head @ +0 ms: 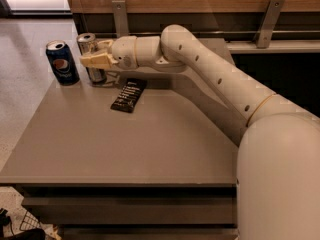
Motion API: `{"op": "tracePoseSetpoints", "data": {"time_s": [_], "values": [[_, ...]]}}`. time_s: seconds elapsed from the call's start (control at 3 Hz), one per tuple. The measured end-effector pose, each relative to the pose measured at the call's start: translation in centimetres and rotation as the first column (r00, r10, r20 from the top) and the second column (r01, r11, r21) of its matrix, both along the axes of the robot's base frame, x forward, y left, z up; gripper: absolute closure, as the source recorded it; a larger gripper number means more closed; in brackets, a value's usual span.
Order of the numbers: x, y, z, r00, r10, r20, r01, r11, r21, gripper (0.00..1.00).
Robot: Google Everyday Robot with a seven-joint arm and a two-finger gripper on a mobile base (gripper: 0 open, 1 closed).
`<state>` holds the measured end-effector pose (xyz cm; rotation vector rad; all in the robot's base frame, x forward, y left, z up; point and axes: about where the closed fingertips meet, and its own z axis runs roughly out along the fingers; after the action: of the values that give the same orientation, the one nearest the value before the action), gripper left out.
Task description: Move redbull can near pepsi can
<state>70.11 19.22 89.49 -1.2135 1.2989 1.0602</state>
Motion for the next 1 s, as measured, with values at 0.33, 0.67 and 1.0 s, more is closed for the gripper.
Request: {"op": "tracePoseSetpoints", "data": {"time_s": [0.33,0.67,1.0], "values": [[-0.22,0.36,-0.12,1.0000,0.006,-0.002,-0.006,1.000,0.001,0.89],[-0.40,0.79,-0.13,0.9999,0.013,-0.003,-0.012,1.000,0.001,0.57],[-0.50,1.02,-0.13,0.9999,0.016,-0.004,-0.016,1.000,0.002,0.35]]}}
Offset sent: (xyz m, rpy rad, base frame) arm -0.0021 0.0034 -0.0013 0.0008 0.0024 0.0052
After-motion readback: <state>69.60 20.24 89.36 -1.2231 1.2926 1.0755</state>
